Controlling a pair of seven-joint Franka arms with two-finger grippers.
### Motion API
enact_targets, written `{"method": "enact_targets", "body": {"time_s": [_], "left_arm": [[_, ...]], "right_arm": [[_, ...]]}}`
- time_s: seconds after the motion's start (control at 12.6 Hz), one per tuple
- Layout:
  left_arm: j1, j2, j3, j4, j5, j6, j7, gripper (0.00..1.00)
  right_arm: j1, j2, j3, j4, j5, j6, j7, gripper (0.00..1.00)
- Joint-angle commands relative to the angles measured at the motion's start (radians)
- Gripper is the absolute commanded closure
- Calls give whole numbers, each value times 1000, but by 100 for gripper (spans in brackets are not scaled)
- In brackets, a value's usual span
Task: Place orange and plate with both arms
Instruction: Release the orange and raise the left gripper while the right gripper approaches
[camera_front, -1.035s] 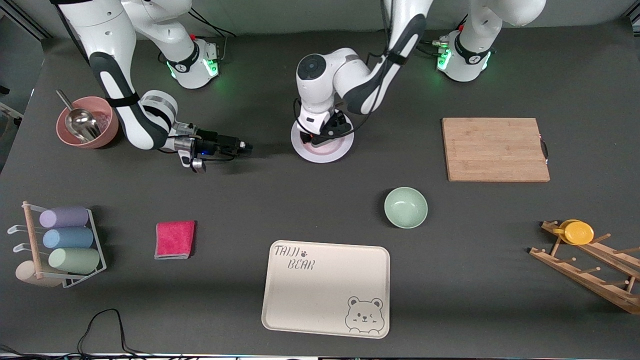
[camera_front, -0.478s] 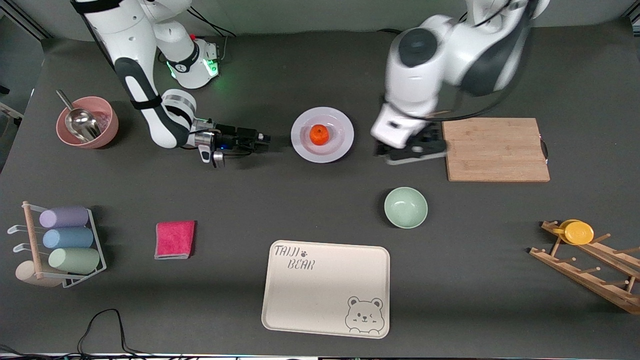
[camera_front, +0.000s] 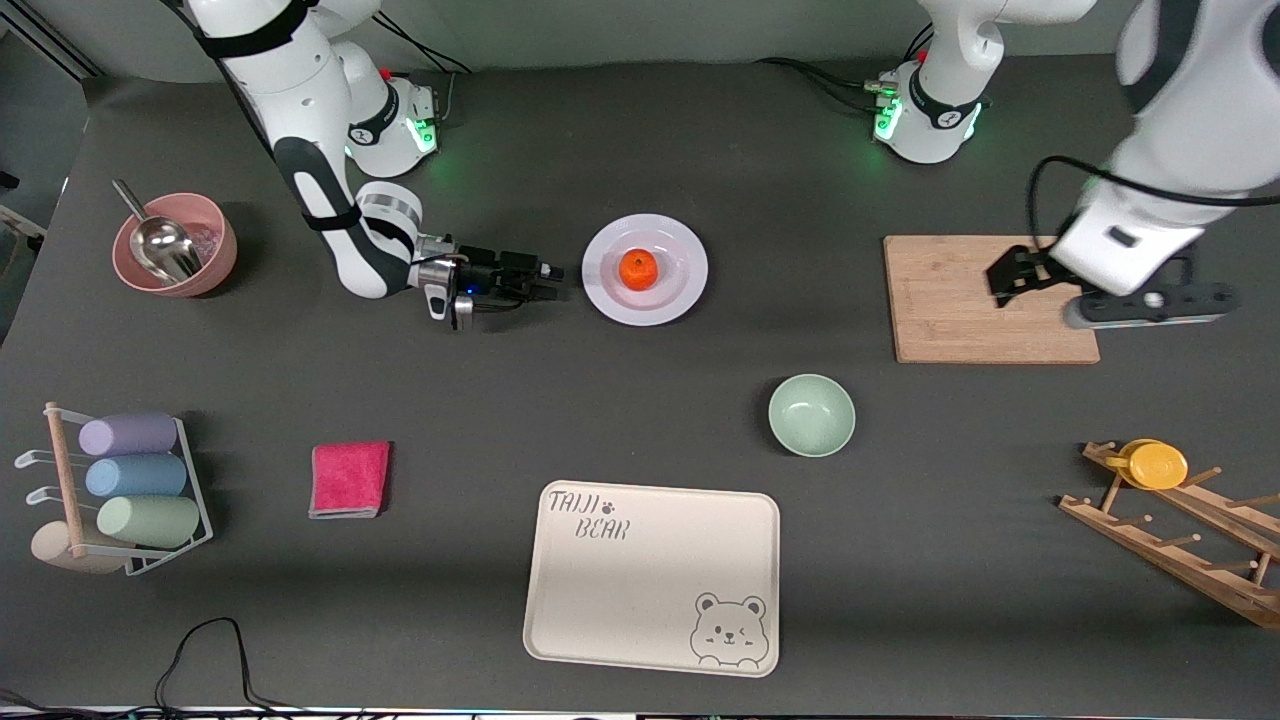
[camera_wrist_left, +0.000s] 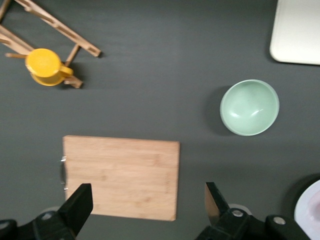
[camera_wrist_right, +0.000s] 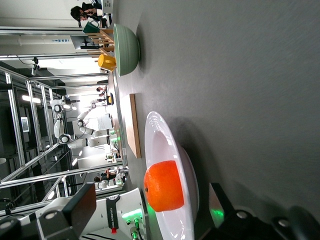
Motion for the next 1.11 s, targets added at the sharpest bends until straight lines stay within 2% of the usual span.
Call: {"method": "enact_targets", "body": {"time_s": [0.0, 0.56, 0.8, 0.96, 1.03], "left_arm": [[63, -38, -10, 23, -11, -54, 114, 0], [110, -64, 2, 38, -22, -94, 184, 0], [110, -64, 2, 58, -52, -150, 190, 0], [109, -63, 2, 58, -52, -137, 190, 0], [109, -63, 1, 58, -51, -136, 188, 0]], "right_arm": [[72, 30, -4, 22, 91, -1, -41, 0], [145, 99, -4, 61, 163, -3, -110, 0], [167, 125, -4, 84, 209, -3, -153, 30], [176, 131, -4, 87, 216, -3, -162, 31], [176, 131, -4, 87, 216, -1, -170, 38]]}}
